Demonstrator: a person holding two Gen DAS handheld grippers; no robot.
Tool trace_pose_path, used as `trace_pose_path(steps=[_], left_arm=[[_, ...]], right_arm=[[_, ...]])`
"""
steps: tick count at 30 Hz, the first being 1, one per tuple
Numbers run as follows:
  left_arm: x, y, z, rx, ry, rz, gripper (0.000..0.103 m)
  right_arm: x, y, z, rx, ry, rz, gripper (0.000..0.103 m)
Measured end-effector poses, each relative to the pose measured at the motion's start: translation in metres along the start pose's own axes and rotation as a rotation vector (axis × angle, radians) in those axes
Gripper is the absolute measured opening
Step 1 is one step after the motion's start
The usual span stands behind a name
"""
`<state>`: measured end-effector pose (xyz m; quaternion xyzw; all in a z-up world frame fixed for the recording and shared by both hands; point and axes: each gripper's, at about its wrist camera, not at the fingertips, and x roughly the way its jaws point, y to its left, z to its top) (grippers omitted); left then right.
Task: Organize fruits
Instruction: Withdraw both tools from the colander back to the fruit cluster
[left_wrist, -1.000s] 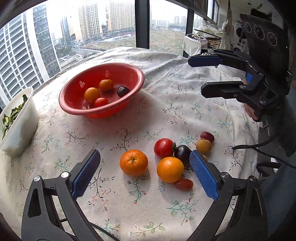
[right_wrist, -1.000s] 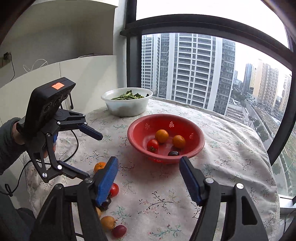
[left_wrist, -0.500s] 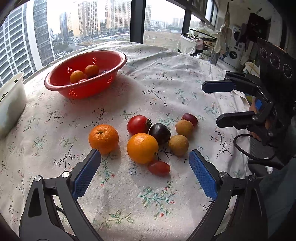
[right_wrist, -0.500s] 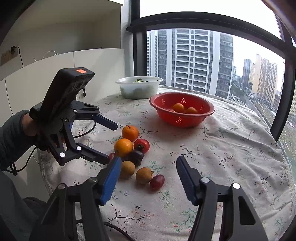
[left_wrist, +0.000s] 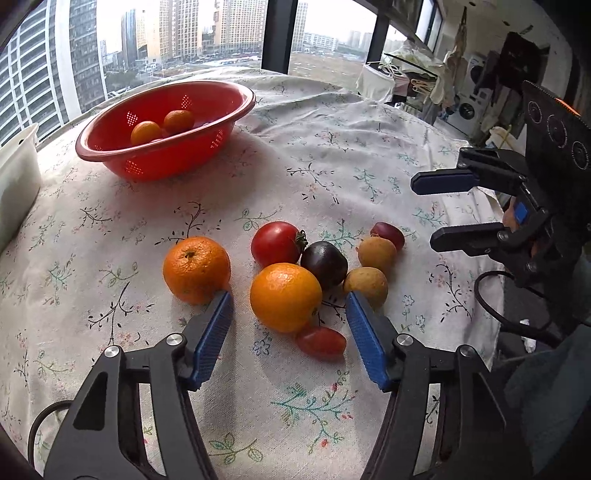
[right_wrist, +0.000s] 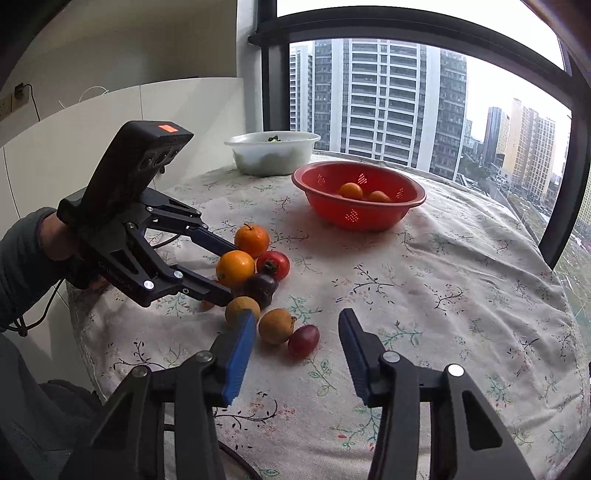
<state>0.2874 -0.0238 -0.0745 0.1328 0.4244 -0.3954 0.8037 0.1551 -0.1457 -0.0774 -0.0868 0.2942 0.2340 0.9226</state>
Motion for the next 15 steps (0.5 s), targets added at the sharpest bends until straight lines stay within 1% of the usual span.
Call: trace_pose_path(steps=[5,10,11,12,15], left_arm=[[0.0047,0.0045,0.0025,-0.012,0.009,-0.003,0.048],[0.0061,0.0051,0.0033,-0.011,0.011,-0.006,0.048],[0.0062,0.0053,0.0035,-0.011,0.011,-0.005,0.047],[0.006,0.0053,0.0034,-0.01,0.011,-0.002,0.042],[0.0061,0.006,0.003,-0.012,0.01,-0.001,0.042]], right_arm=[[0.0019,-0.0022,-0.002,-0.044,0.045,-0.001,0.049],[0.0056,-0.0022,-0.0043,-0.055,0.061,0.013,0.049],[0.0069,-0.0017,-0.0047,-0.058,0.067,0.015,0.049],[0.0082,-0.0013,-0.005,-0.062,0.071,0.016,0.049],[0.0098,-0.0002,-0.005,-0.072,0.078,0.021,0.049]])
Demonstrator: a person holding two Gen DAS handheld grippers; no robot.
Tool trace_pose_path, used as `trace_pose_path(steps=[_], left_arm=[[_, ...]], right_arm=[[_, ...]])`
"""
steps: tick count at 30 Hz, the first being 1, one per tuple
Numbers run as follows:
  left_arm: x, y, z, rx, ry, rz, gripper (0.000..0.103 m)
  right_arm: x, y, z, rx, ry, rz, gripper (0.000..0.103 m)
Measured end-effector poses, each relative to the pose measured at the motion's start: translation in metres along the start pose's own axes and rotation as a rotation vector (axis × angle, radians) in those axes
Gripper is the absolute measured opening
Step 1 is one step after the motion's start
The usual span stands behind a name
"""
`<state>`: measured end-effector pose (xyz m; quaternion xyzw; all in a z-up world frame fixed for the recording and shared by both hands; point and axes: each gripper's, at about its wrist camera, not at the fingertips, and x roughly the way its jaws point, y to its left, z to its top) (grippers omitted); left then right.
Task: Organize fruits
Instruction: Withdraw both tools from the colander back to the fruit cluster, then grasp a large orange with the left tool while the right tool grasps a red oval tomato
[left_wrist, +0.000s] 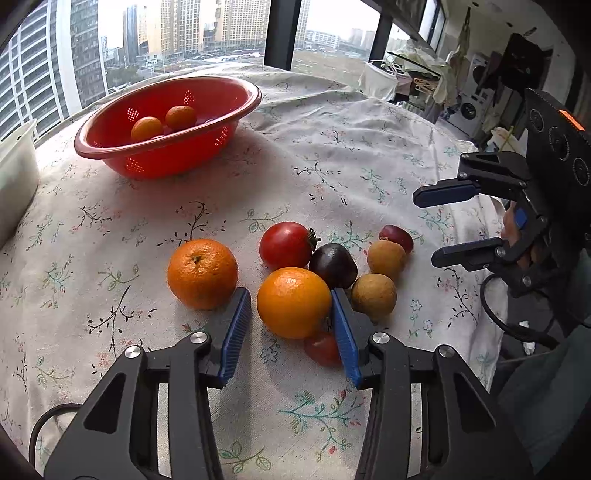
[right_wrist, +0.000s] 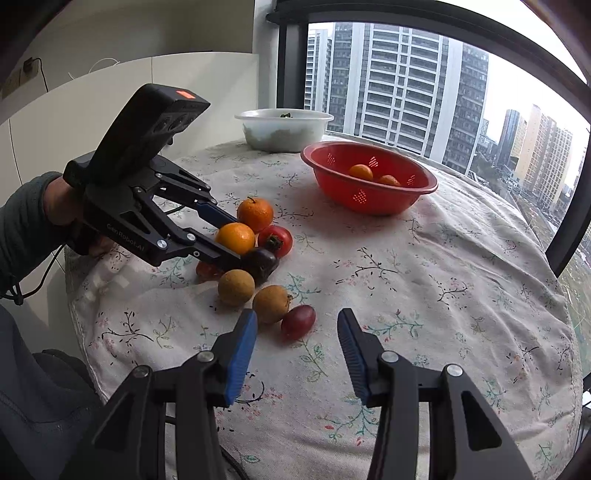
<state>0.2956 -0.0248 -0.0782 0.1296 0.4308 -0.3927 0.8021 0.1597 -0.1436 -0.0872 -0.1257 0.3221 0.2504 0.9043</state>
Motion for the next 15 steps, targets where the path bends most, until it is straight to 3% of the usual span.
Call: trace_pose_path(steps=[15], left_arm=[[-0.001,0.0,-0.002,0.003,-0.005,-0.005,0.037]], right_arm=[[0.026,-0.002,0.004,-0.06,0.091,0.039,0.046]])
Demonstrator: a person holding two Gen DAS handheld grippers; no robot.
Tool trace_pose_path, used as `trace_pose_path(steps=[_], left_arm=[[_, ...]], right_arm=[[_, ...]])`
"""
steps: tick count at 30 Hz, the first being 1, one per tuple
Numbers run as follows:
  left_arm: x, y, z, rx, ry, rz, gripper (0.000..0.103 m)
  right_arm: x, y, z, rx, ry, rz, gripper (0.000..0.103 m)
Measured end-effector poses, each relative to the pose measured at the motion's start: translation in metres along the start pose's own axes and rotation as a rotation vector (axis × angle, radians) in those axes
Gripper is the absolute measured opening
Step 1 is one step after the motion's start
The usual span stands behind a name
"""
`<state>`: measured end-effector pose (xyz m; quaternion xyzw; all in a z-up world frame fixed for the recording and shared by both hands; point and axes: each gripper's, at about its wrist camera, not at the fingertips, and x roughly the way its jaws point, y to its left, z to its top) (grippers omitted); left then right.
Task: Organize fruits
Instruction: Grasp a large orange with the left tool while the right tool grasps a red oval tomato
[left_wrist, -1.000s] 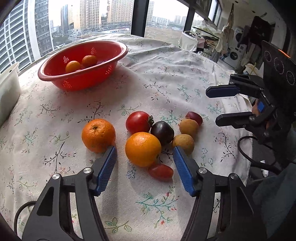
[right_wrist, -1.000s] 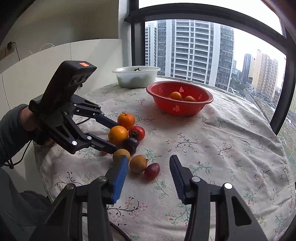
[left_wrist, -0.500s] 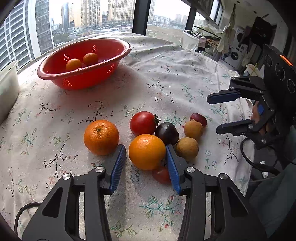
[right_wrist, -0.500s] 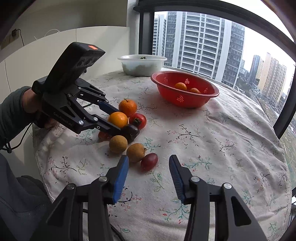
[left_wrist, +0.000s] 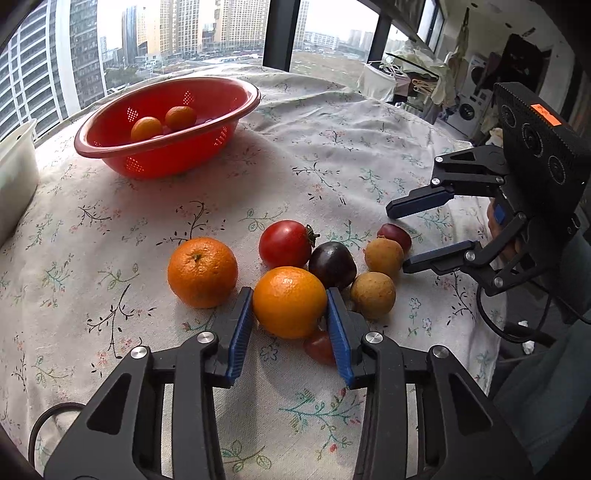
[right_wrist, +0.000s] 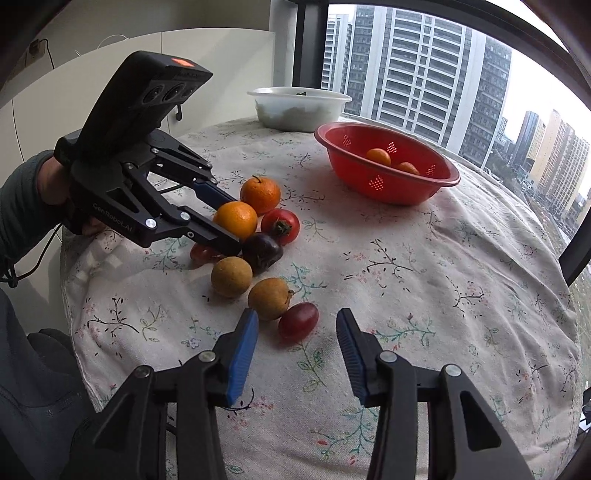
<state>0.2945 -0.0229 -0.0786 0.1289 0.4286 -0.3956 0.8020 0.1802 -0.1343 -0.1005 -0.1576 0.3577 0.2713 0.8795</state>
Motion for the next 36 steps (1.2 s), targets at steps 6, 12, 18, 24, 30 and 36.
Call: trace_pose_path(steps=[6,12,18,24,30,36], left_arm=[[-0.001,0.001,-0.001,-0.003,-0.005,-0.006,0.037],[-0.002,0.001,-0.002,-0.002,-0.006,-0.009,0.037],[-0.003,0.001,-0.003,-0.001,-0.006,-0.011,0.037],[-0.003,0.001,-0.003,-0.003,-0.007,-0.014,0.037],[-0.003,0.001,-0.004,-0.003,-0.008,-0.014,0.037],[-0.005,0.001,-0.004,-0.006,-0.015,-0.013,0.037]], right_arm=[[0.009,-0.006,0.002,-0.02,0.03,0.029,0.042],[0.012,-0.008,0.002,-0.043,0.043,0.05,0.039],[0.014,-0.002,0.006,-0.129,0.048,0.057,0.039],[0.018,0.004,0.01,-0.199,0.056,0.06,0.035],[0.017,0.007,0.008,-0.207,0.055,0.076,0.028],[0.012,0.005,0.007,-0.194,0.04,0.066,0.028]])
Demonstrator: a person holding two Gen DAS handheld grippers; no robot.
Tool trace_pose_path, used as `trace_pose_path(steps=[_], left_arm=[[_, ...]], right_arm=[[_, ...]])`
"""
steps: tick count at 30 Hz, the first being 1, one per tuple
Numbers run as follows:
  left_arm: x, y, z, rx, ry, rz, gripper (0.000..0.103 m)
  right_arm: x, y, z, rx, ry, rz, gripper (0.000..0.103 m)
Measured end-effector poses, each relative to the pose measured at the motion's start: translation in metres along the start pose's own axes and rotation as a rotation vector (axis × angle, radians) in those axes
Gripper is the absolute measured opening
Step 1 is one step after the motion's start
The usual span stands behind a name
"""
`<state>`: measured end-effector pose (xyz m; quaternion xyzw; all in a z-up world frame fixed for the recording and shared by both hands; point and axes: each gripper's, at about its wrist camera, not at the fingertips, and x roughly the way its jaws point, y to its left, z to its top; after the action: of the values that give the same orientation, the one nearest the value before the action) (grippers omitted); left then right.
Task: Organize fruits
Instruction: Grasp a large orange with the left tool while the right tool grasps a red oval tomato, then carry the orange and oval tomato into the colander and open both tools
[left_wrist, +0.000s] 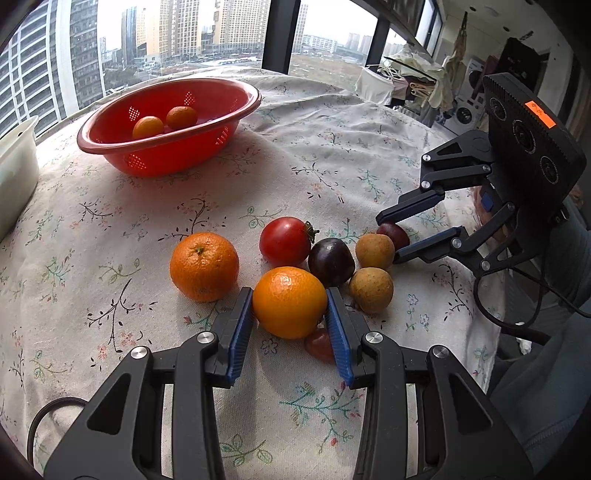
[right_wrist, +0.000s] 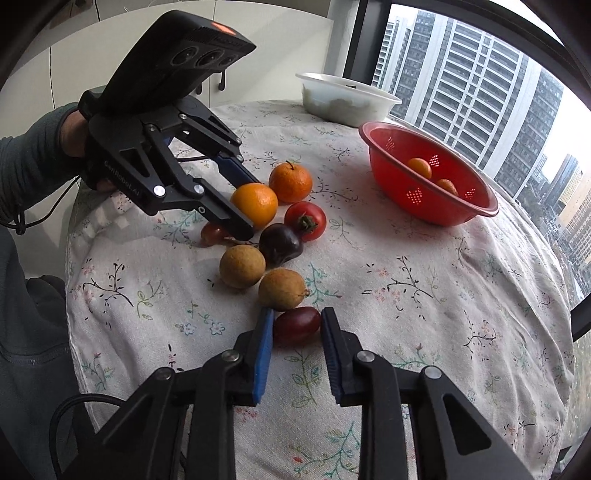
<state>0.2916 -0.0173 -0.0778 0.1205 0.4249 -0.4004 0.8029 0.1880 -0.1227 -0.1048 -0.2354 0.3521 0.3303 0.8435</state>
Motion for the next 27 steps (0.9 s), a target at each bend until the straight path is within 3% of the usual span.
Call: trace_pose_path(steps=[11,27], left_arm=[[-0.008,0.003,-0.006,-0.008,-0.016,0.01,0.037],[-0.041,0.02,0.009,-0.012,-0.087,0.048,0.037]], right_arm=[[-0.018,-0.018,-0.01,0.104,-0.062,-0.013,0.028],[-0.035,-0.038,0.001,0.148,-0.118,-0.048,0.028]])
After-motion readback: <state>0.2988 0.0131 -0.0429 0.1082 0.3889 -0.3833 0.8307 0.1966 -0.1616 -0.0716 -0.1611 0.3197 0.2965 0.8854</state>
